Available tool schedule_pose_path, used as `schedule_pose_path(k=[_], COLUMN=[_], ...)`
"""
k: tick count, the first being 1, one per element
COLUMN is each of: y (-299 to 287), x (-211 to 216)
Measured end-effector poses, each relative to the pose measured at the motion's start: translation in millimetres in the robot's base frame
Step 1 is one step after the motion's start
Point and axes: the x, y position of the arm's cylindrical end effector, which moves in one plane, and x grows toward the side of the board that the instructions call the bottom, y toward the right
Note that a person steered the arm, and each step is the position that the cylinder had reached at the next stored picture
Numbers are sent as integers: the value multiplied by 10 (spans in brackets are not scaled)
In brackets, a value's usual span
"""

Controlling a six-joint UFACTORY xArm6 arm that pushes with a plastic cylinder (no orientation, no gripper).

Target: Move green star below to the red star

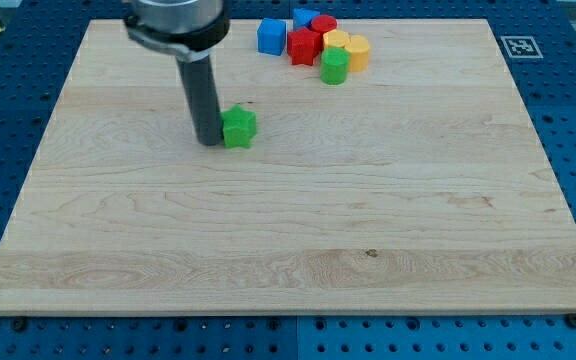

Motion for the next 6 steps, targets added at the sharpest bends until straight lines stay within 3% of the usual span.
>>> schedule_pose_path(k=[2, 3, 4, 6], y=[710, 728, 783, 846], x=[-185, -138, 294, 289])
